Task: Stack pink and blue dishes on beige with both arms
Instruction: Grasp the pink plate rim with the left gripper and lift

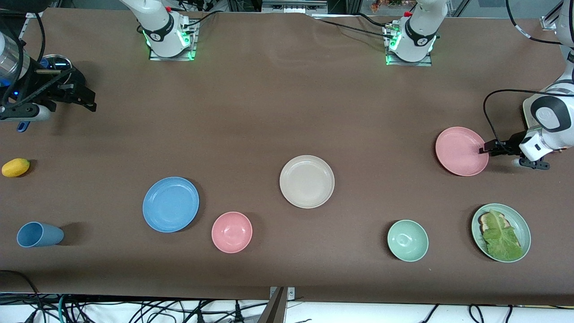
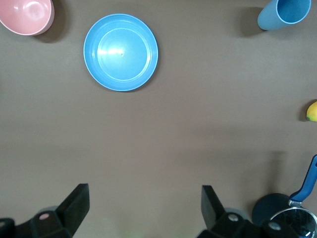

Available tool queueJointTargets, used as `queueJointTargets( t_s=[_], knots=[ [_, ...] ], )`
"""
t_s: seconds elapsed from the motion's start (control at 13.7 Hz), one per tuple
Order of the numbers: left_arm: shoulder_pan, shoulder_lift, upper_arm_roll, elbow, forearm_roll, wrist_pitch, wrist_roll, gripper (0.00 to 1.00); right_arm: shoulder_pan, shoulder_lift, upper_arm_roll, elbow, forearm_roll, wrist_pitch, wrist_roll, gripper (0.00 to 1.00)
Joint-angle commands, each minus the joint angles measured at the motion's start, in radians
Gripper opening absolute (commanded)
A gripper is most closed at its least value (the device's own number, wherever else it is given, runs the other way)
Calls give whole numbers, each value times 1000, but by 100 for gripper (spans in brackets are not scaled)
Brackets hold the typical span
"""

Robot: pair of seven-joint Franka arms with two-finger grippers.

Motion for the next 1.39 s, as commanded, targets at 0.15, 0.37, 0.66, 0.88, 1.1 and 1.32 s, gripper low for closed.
queueJointTargets(
  t_s=[0.15, 0.37, 0.66, 0.88, 1.1, 1.32],
  knots=[
    [15, 0, -9, 6, -27, -1, 9, 0, -4, -10, 3, -8, -14, 7, 11, 100],
    [13, 0, -9, 6, -25, -7, 12, 0, -4, -10, 3, -7, -14, 7, 11, 100],
    [-2, -22, -12, 14, -23, -36, 1, 0, -4, -10, 3, -7, -14, 5, 11, 100],
    [-69, -129, -30, 23, 2, -186, -146, 0, -4, -10, 3, -7, -13, 5, 11, 100],
    [-109, -197, -102, 96, 39, -347, -315, 0, -4, -10, 3, -7, -13, 5, 13, 100],
    [-111, -201, -246, 210, 96, -485, -532, 0, -5, -10, 2, -7, -11, 5, 11, 100]
  ],
)
